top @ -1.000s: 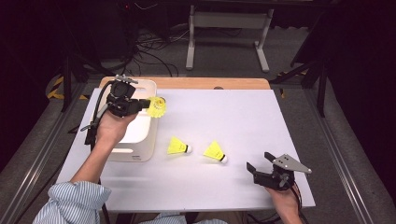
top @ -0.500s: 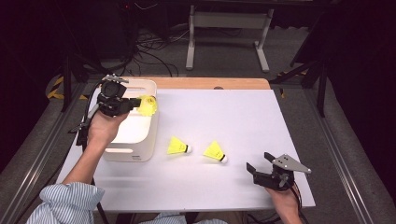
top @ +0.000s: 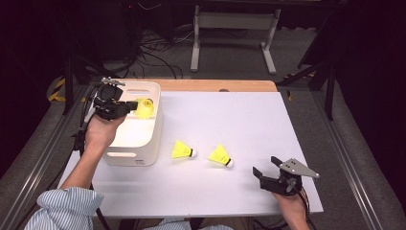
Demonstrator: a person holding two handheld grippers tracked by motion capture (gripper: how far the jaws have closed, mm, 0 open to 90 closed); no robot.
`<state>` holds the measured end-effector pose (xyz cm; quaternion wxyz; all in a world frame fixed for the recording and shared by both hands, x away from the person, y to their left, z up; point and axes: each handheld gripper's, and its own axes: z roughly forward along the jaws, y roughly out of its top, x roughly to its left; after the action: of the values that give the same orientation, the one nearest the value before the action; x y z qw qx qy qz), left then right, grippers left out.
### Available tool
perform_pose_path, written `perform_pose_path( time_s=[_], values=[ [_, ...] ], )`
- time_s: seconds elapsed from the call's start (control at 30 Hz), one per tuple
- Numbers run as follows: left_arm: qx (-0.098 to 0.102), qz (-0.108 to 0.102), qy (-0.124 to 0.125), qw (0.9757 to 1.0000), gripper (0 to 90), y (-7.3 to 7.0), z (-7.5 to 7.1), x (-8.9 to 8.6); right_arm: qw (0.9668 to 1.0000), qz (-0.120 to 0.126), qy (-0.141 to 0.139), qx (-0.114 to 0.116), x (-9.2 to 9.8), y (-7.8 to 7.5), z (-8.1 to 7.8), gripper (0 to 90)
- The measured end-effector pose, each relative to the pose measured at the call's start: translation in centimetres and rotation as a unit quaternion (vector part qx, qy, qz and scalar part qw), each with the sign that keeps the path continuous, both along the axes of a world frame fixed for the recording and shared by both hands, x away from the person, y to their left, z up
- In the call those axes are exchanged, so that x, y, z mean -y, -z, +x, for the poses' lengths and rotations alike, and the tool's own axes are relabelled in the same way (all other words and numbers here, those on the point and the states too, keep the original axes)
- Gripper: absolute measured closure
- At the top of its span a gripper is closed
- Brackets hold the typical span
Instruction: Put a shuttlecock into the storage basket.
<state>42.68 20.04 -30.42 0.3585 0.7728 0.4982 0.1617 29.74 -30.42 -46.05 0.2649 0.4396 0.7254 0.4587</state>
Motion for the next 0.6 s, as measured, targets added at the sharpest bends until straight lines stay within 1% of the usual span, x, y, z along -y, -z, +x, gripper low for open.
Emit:
perform_pose_path(
  time_s=[0.07,0.13,0.23,0.27,0.43,0.6],
  values=[
    [-0.002,0.002,-0.007,1.0,89.4,0.2,0.3,-0.3,1.0,0.0,0.0,0.0,0.0,0.0,0.0,17.2],
    [-0.009,0.001,-0.017,0.9998,89.4,0.5,0.7,-0.6,1.0,0.001,0.0,0.0,0.0,0.0,0.0,17.2],
    [-0.012,0.001,-0.022,0.9997,89.4,0.7,0.9,-0.8,1.0,0.001,-0.001,-0.001,0.0,0.0,0.0,17.2],
    [-0.012,0.005,-0.023,0.9997,89.4,0.8,1.0,-0.8,1.0,0.001,-0.001,-0.001,0.0,0.0,0.0,17.2],
    [-0.016,0.01,-0.025,0.9995,89.3,1.3,1.4,-0.9,1.0,0.0,-0.001,-0.001,-0.1,0.0,0.0,17.2],
    [-0.018,0.009,-0.024,0.9995,89.3,1.5,1.7,-0.7,1.0,0.0,-0.001,-0.001,0.0,0.0,0.0,17.2]
  ],
)
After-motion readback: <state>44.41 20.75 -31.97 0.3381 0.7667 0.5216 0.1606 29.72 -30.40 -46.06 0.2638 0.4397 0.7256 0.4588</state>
